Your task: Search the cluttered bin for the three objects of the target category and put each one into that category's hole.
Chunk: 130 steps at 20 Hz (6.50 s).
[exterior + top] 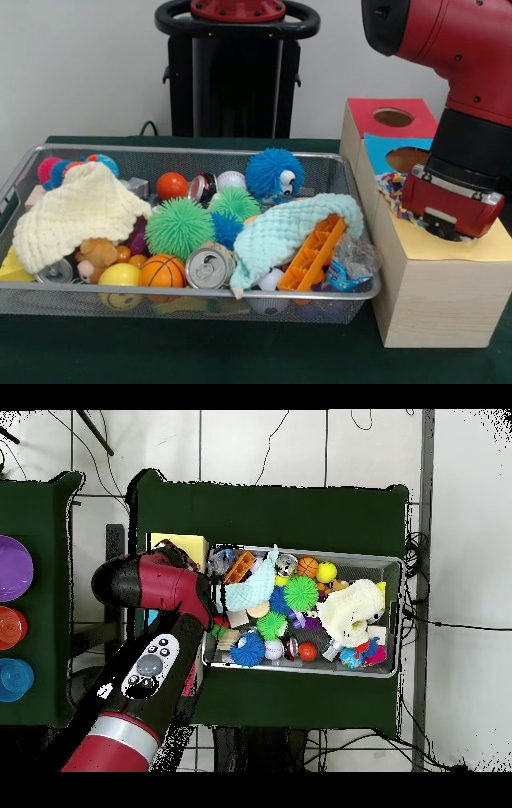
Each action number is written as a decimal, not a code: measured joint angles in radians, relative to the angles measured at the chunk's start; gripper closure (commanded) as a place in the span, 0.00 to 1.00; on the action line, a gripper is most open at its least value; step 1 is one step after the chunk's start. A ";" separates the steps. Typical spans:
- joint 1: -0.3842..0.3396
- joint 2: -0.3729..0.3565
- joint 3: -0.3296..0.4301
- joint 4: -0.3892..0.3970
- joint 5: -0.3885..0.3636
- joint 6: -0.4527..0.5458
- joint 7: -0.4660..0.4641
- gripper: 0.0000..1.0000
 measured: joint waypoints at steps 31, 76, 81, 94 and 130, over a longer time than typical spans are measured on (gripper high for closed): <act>-0.002 0.000 0.000 -0.003 0.003 0.014 0.000 0.00; -0.009 0.004 -0.004 -0.022 0.010 0.072 0.000 0.00; -0.010 0.004 -0.004 -0.024 0.011 0.075 0.000 1.00; -0.013 0.003 -0.002 -0.025 0.011 0.085 0.000 1.00; -0.017 -0.088 -0.002 -0.008 0.009 0.300 0.000 1.00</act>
